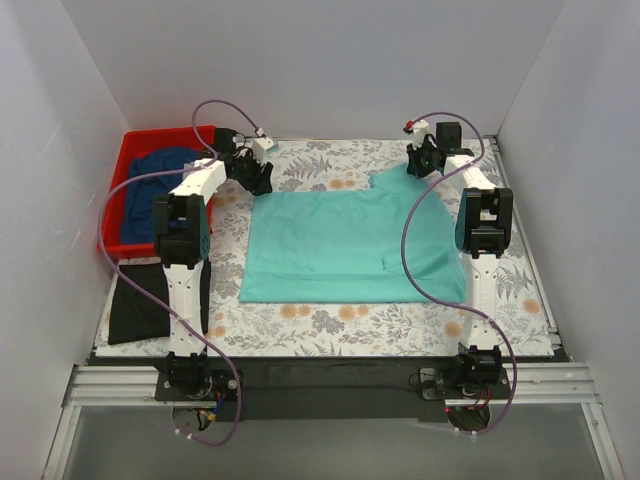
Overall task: Fold and stack the t-shirts
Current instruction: Fold the tshirt
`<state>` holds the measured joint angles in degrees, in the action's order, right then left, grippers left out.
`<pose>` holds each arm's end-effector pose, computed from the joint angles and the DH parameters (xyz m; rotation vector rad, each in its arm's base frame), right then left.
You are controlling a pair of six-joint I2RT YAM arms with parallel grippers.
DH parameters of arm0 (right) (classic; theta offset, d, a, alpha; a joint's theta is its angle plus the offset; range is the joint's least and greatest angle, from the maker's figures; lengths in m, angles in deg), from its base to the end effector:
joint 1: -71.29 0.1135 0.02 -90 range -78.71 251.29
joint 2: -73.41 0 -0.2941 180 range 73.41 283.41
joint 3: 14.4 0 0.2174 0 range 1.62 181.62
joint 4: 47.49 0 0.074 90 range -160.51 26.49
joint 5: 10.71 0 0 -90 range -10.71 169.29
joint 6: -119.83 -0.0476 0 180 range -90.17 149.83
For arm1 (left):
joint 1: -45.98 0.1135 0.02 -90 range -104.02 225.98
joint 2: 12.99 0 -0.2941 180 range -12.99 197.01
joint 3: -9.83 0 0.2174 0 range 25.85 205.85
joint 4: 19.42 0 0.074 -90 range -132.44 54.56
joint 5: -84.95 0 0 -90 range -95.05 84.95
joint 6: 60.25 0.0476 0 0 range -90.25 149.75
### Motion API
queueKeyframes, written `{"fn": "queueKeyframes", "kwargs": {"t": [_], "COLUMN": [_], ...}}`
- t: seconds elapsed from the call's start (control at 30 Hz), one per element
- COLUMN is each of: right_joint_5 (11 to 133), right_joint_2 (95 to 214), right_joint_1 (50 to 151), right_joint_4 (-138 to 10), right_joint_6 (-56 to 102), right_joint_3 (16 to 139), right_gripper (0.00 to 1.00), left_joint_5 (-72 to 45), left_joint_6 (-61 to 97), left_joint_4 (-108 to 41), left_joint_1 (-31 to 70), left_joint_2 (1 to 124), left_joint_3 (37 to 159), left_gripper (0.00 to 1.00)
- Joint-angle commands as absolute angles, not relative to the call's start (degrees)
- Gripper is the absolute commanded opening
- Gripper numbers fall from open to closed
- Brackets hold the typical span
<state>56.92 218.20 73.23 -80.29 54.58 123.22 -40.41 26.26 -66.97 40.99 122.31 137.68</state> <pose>0.5655 0.0373 0.1801 -0.7074 2.1000 0.2241 0.5050 -0.0717 0.1998 0.2790 2.4525 -0.8379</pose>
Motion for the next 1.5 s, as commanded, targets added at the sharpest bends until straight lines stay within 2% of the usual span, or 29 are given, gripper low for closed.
{"fn": "queueKeyframes", "kwargs": {"t": [0.0, 0.23, 0.43, 0.63, 0.67, 0.77, 1.0, 1.2, 1.47], "right_joint_5": [57.6, 58.1, 58.5, 57.8, 57.8, 57.0, 55.6, 54.9, 53.8], "right_joint_2": [214.0, 214.1, 214.1, 212.4, 211.9, 210.3, 204.5, 199.5, 190.8], "right_joint_1": [73.1, 73.1, 73.1, 73.1, 73.1, 73.0, 72.7, 72.5, 71.9], "right_joint_4": [-80.7, -80.7, -80.6, -80.5, -80.3, -80.1, -80.0, -80.0, -80.3], "right_joint_6": [55.4, 54.8, 54.7, 54.4, 54.4, 53.3, 53.1, 53.3, 52.6], "right_joint_3": [123.4, 124.1, 124.1, 124.3, 124.3, 123.8, 119.2, 114.0, 104.4], "right_gripper": [0.01, 0.01, 0.01, 0.01, 0.01, 0.01, 0.01, 0.01, 0.01], "left_joint_5": [-41.4, -40.1, -43.6, -47.2, -47.1, -46.4, -46.3, -46.4, -46.9], "left_joint_6": [31.7, 34.6, 31.9, 30.9, 30.2, 30.2, 30.2, 28.2, 29.3], "left_joint_4": [-69.4, -71.0, -70.1, -68.0, -67.3, -64.4, -60.2, -51.8, -52.6], "left_joint_1": [41.1, 41.2, 42.1, 42.2, 42.2, 42.3, 42.3, 42.3, 42.3], "left_joint_2": [123.1, 123.7, 123.7, 120.5, 120.0, 118.0, 112.8, 105.9, 100.1], "left_joint_3": [138.4, 137.9, 138.2, 136.1, 135.5, 132.5, 126.6, 116.2, 110.8], "left_gripper": [0.43, 0.36, 0.3, 0.17, 0.1, 0.0, 0.0, 0.0, 0.0]}}
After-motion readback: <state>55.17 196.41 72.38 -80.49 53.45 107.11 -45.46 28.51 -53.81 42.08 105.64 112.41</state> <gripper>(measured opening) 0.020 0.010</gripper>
